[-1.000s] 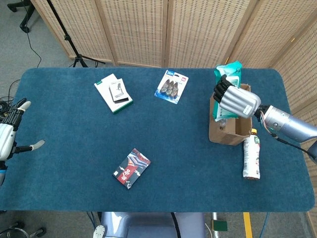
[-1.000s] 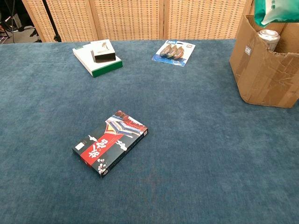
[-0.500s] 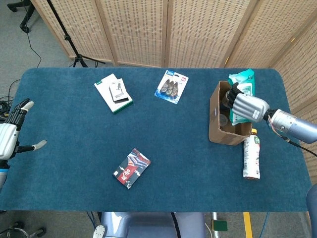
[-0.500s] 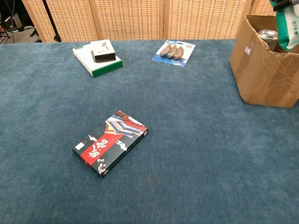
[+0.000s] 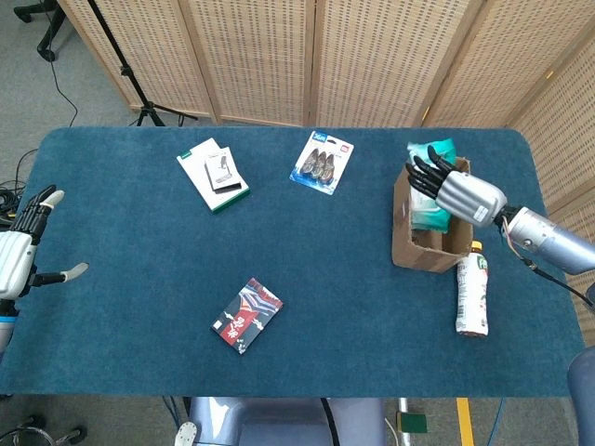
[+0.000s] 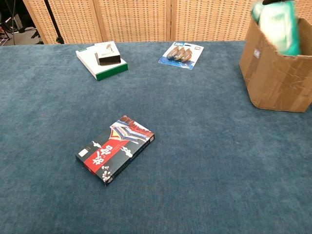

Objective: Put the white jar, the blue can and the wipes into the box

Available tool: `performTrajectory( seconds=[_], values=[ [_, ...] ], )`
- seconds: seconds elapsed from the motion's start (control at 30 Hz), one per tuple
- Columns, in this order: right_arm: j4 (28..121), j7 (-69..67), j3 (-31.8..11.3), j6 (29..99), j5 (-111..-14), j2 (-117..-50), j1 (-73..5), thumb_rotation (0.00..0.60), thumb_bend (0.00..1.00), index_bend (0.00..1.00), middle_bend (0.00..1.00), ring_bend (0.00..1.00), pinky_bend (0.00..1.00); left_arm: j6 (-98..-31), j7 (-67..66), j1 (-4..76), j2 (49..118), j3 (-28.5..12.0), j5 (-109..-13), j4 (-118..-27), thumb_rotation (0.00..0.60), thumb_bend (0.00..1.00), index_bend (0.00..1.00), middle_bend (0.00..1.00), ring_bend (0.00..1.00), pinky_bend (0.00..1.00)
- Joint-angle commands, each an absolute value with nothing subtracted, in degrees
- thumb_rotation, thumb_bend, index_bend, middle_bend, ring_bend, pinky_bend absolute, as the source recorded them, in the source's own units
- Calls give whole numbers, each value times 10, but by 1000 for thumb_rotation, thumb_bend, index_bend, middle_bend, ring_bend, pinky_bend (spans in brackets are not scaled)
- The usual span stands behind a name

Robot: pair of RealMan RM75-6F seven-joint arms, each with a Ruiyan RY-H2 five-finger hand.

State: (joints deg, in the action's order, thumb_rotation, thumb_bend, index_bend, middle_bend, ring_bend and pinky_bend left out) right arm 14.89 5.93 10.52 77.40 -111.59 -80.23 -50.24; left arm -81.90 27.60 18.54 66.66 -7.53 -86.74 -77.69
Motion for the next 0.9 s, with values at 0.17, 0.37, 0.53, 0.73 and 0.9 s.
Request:
performTrajectory(
  seconds=[0.17, 0.37, 0.53, 0.73, 0.9],
  values=[
    [171, 86, 95, 793, -1096, -788, -499, 600, 2, 0, 0, 0, 84, -824, 282, 183, 664, -75, -870, -778, 600, 0, 0, 0, 0, 203],
    [237, 47, 43, 854, -1031, -750, -465, 600, 14, 0, 0, 0, 84, -829, 286, 179, 661, -74, -871, -777, 600, 0, 0, 0, 0, 203],
    [338, 13, 10, 894, -981, -719, -415, 600, 38, 0, 0, 0, 84, -837, 281, 173, 661, -73, -870, -778, 600, 0, 0, 0, 0, 203],
    [494, -18, -9, 923, -929, -685, -343, 600, 53, 0, 0, 0, 84, -862, 245, 157, 668, -74, -864, -776, 600, 0, 0, 0, 0, 171],
    [612, -51, -7, 944, -894, -672, -276, 600, 20, 0, 0, 0, 84, -889, 185, 135, 687, -81, -838, -771, 600, 0, 0, 0, 0, 98]
  ],
)
